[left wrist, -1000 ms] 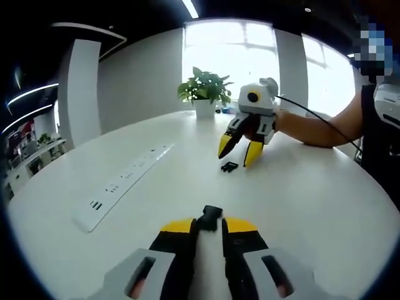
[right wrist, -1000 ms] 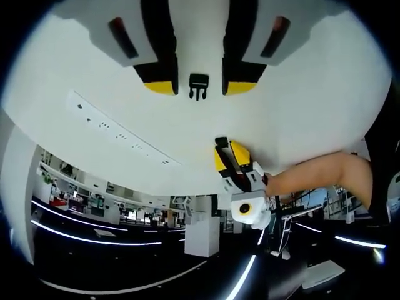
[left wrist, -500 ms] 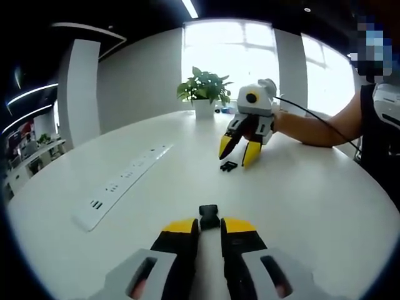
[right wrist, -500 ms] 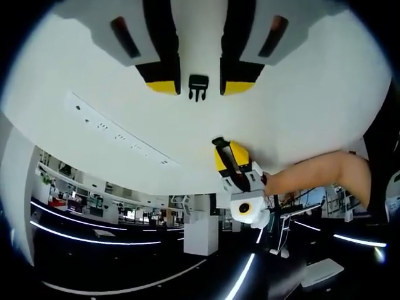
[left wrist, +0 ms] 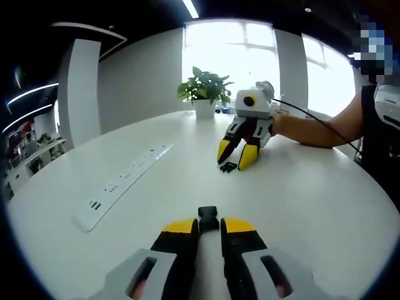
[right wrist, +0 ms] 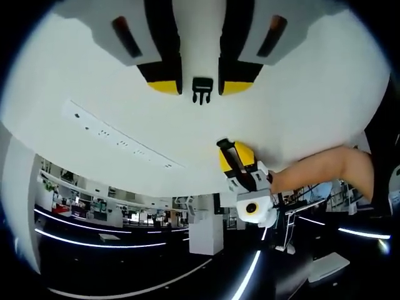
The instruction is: Snap the two parts of the plastic buckle together until the buckle closes and remains connected.
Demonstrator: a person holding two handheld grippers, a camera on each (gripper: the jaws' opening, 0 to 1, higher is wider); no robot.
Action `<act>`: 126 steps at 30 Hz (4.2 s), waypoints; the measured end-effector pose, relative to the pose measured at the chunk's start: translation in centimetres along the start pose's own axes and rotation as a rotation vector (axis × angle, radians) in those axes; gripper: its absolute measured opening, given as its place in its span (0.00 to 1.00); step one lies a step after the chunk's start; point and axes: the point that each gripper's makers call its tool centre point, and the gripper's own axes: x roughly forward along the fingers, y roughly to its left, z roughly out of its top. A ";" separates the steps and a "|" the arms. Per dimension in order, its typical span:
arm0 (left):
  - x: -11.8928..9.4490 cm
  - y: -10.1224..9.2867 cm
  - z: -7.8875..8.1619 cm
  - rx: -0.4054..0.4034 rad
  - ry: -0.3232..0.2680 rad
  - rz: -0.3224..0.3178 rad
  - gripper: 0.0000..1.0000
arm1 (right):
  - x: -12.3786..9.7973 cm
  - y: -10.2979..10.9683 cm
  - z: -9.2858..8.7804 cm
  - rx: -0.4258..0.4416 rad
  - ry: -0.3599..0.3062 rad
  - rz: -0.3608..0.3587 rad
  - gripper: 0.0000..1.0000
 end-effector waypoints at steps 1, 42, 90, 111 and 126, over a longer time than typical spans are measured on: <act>0.0 0.0 0.0 -0.001 0.001 0.000 0.14 | 0.0 0.1 0.0 -0.001 0.000 0.001 0.22; -0.2 0.1 -0.1 0.004 -0.007 0.039 0.12 | -0.2 0.5 0.0 -0.038 -0.004 -0.026 0.13; -1.4 0.3 1.2 -0.020 0.020 0.073 0.11 | -1.0 -0.6 1.9 -0.024 -0.016 -0.061 0.12; -2.4 -1.1 3.7 -0.053 0.024 0.074 0.11 | -3.0 -0.2 5.6 -0.034 -0.076 -0.098 0.12; -2.1 -1.5 3.6 -0.032 0.034 0.064 0.11 | -3.0 0.1 5.4 -0.040 -0.059 -0.089 0.12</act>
